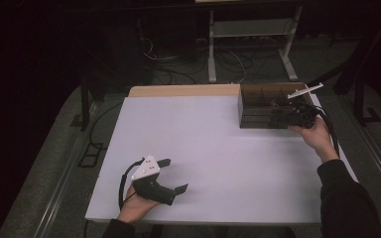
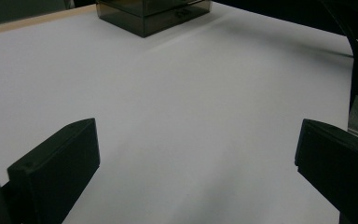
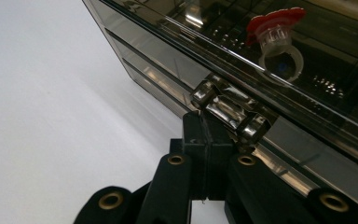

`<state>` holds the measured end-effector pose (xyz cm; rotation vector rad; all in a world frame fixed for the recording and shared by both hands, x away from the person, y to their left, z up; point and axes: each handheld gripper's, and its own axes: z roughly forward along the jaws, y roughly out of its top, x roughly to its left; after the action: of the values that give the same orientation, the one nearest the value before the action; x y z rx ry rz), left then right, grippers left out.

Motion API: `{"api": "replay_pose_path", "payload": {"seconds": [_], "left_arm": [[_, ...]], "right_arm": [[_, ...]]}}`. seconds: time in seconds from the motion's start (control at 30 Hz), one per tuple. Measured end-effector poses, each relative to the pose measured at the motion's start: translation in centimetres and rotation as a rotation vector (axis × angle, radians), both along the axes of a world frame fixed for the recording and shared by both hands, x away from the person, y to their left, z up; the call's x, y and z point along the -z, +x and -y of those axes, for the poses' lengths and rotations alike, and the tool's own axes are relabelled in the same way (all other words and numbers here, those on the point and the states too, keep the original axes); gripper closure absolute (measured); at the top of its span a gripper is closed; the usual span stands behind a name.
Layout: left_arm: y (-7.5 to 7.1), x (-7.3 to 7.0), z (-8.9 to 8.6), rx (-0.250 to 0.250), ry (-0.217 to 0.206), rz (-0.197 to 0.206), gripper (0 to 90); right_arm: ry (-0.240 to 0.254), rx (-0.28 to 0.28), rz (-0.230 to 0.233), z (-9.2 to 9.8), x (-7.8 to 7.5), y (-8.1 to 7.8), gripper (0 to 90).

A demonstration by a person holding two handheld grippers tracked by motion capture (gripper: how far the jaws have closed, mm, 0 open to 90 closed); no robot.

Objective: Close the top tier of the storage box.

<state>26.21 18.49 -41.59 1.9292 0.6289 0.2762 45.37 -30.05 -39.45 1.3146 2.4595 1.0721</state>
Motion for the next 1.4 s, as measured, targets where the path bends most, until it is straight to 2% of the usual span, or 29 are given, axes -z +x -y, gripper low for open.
{"api": "replay_pose_path", "payload": {"seconds": [0.1,0.3,0.7,0.93,1.03,1.17,1.4], "left_arm": [[0.0,0.0,0.0,-0.001,-0.003,0.000,0.0],[0.0,0.0,0.0,0.000,0.001,0.000,0.0],[-0.1,0.0,0.1,0.003,0.000,-0.001,0.0],[0.0,0.0,0.2,0.004,-0.002,-0.002,0.0],[0.0,0.0,0.2,0.004,-0.002,-0.002,0.0],[0.0,0.0,0.2,0.005,-0.002,-0.002,0.0],[-0.1,0.0,0.2,0.006,-0.003,-0.001,0.0]], "right_arm": [[0.025,-0.001,-0.003,0.0,-0.1,-0.2,87.3],[0.046,-0.024,0.006,-0.4,-0.3,-0.7,83.5],[0.097,-0.042,0.010,-1.0,0.2,-2.4,73.8],[0.113,-0.037,0.015,-1.4,0.0,-3.6,57.2],[0.096,-0.038,0.042,-1.6,-0.1,-4.2,52.4],[0.101,-0.039,0.059,-1.7,-0.4,-4.8,46.5],[0.109,-0.023,0.068,-1.6,-1.0,-5.8,30.9]]}}
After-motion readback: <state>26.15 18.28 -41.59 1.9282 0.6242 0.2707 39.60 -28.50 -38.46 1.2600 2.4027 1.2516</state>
